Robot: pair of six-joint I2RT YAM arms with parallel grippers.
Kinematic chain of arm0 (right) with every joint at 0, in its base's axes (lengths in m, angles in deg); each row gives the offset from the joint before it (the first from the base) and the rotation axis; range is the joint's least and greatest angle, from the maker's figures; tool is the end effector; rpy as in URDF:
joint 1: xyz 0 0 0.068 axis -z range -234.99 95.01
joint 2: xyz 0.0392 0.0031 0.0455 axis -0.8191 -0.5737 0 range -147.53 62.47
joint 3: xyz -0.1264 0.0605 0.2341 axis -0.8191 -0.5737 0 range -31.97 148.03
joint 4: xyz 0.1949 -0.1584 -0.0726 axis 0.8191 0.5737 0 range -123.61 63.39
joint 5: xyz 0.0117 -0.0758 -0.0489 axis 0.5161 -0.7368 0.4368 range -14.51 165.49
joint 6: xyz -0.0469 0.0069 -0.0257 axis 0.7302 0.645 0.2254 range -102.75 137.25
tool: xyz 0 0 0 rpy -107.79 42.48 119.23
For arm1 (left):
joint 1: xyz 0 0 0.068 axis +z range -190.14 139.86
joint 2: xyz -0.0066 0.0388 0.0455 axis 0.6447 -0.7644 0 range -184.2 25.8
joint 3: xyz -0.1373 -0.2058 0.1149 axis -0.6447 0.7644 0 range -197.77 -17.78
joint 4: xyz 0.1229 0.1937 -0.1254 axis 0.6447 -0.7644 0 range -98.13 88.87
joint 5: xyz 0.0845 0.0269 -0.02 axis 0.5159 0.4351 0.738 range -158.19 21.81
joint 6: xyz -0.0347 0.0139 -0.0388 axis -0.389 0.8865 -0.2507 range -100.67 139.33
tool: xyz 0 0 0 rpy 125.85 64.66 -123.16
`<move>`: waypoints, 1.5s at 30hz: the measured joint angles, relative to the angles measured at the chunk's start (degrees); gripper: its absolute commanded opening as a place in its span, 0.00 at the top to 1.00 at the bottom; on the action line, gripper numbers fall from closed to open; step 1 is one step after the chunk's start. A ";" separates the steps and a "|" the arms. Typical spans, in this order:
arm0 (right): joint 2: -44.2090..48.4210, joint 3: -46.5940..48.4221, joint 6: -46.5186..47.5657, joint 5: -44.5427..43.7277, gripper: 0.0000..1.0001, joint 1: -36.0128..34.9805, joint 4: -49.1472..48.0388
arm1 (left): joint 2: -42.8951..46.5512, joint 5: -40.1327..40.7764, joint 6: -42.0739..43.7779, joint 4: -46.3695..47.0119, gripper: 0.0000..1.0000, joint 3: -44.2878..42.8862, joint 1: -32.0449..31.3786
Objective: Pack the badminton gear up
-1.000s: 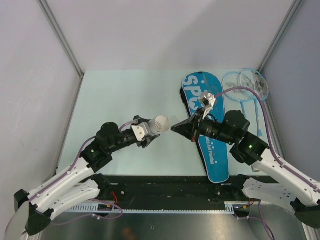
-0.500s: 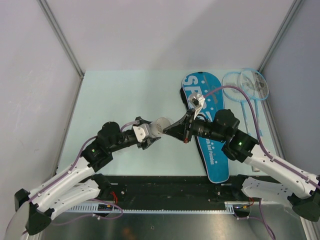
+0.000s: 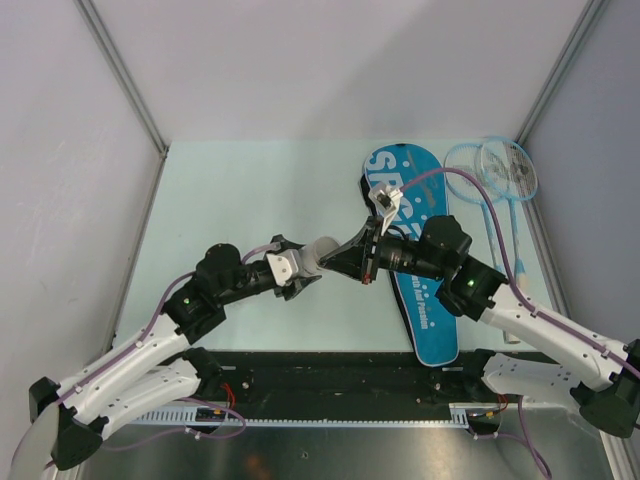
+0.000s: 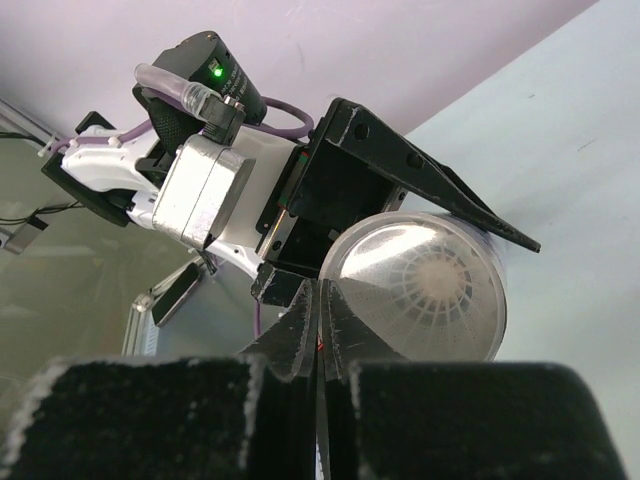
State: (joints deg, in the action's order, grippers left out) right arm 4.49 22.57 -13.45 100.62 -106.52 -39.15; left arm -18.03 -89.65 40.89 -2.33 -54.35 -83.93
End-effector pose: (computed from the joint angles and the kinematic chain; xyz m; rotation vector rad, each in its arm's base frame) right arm 0.1340 0.1927 0.3865 -0.6898 1.5914 1.4365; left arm 0.1253 -0.1381 0.3092 1.1672 1.2985 -0.6068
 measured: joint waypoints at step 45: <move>-8.81 -12.00 -8.63 -2.84 0.99 -5.95 -37.38 | 12.66 -0.74 -0.37 2.71 1.00 6.84 1.18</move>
State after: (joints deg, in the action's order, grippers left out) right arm -4.32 10.57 -22.08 97.78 -112.46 -76.52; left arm -5.38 -90.39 40.52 0.38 -47.51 -82.75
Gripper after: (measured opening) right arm 0.008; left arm 0.660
